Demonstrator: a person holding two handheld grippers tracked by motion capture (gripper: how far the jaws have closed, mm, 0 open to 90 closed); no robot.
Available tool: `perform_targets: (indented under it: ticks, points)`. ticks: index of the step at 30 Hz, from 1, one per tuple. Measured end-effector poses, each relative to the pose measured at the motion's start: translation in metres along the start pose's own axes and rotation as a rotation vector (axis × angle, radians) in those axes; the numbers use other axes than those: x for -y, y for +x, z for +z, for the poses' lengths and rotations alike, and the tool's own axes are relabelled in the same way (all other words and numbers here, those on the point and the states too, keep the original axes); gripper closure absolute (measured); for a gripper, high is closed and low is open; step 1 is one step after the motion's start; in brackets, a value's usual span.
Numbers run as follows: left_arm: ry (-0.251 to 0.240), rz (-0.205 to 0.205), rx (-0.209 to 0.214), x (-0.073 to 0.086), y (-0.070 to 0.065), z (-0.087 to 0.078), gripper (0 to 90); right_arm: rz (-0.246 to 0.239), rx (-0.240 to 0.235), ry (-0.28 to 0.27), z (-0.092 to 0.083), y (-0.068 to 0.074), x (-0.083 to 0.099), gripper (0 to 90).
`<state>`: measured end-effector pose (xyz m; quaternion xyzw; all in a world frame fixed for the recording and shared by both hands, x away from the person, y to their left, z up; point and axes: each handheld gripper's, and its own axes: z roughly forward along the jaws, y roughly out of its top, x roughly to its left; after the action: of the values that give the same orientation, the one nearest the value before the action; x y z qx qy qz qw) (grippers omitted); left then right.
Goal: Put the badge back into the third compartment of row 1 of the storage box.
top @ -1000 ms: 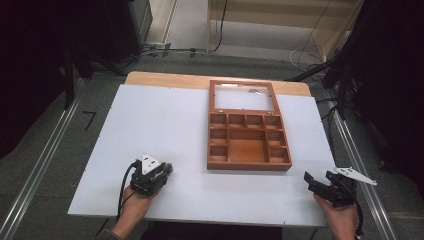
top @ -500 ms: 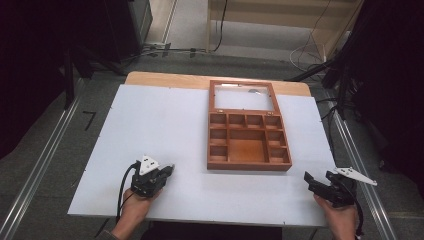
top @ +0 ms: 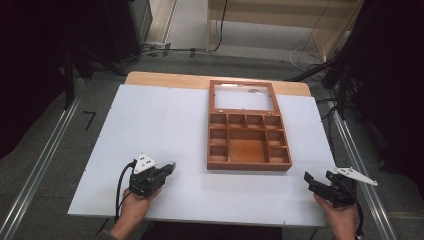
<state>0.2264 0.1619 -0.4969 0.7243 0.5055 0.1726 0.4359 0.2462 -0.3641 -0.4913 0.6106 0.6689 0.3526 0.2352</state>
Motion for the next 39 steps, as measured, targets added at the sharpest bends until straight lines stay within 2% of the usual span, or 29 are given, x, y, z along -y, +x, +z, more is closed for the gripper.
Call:
perform_targets:
  ticks: [5,21,31,39]
  points:
    - [-0.014,-0.012,0.020,-0.004,-0.002,-0.001,88.2,0.000,0.000,-0.001,0.000,0.000,0.000,16.8]
    - [-0.053,-0.029,0.042,-0.019,-0.014,0.002,88.1,-0.001,-0.016,0.002,0.002,0.001,-0.001,17.0]
    - [-0.068,-0.052,0.047,-0.029,-0.020,0.008,88.1,-0.005,-0.042,0.003,0.006,0.001,-0.003,17.1]
    - [-0.074,-0.078,0.052,-0.039,-0.025,0.017,88.1,-0.022,-0.040,0.003,0.012,0.003,-0.007,17.4]
